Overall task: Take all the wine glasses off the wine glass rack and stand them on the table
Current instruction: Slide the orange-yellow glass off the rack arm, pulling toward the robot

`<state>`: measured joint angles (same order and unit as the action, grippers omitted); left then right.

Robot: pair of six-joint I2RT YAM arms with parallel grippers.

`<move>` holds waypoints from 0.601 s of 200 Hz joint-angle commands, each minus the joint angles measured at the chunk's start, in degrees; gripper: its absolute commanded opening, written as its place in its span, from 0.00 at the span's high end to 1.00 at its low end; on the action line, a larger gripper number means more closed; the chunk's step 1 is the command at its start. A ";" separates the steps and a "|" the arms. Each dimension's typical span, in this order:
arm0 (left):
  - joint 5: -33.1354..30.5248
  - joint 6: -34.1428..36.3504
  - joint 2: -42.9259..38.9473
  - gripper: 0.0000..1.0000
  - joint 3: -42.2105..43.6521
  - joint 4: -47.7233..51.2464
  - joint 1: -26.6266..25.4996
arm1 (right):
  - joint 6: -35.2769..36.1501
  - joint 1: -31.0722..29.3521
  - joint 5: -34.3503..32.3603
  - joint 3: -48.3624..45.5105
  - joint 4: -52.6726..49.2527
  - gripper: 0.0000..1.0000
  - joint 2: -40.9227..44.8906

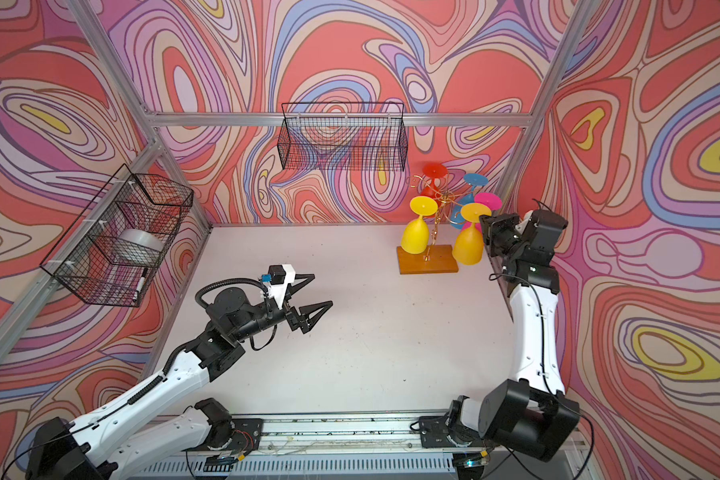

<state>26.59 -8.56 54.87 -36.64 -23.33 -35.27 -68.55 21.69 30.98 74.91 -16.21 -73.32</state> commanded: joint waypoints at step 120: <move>-1.36 -0.62 -0.55 0.01 -2.03 0.23 -0.51 | 28.26 -2.74 -1.28 -13.86 -24.36 1.00 24.88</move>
<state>26.35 -8.62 54.85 -36.67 -23.31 -35.53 -46.96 20.84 30.85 63.26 -35.57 -51.27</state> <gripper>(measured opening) 0.979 0.049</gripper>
